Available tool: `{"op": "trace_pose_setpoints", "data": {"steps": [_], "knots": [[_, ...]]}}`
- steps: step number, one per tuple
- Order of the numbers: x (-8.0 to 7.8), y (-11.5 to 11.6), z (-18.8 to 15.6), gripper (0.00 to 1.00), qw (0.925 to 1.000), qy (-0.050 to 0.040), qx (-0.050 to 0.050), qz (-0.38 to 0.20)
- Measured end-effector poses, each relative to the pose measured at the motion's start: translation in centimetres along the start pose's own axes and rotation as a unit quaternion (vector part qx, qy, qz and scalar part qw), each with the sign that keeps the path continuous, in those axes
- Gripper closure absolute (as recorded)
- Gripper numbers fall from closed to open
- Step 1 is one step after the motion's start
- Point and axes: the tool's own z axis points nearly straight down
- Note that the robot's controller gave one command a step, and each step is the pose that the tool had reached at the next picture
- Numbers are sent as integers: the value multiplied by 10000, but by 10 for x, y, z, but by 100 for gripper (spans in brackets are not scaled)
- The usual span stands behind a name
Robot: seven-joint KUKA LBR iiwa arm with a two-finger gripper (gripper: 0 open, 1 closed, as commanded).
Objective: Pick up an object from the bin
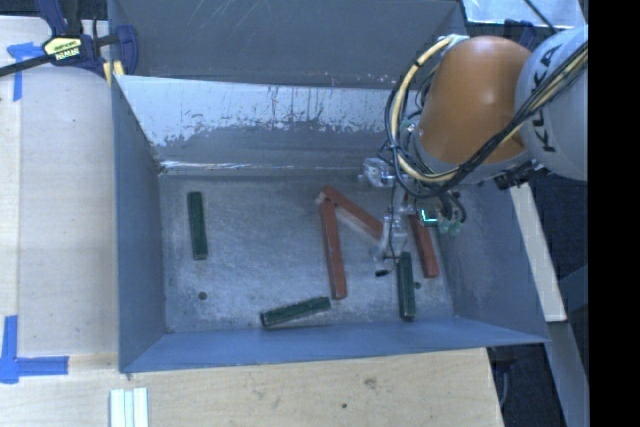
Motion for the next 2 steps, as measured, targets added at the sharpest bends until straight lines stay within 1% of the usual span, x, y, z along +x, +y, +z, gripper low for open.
{"op": "trace_pose_setpoints", "data": {"steps": [1, 2], "knots": [[-2, 0, -4, 0, 10000, -37, 2, -3], [-36, 0, 25, 0, 9994, -74, -1, 335]]}}
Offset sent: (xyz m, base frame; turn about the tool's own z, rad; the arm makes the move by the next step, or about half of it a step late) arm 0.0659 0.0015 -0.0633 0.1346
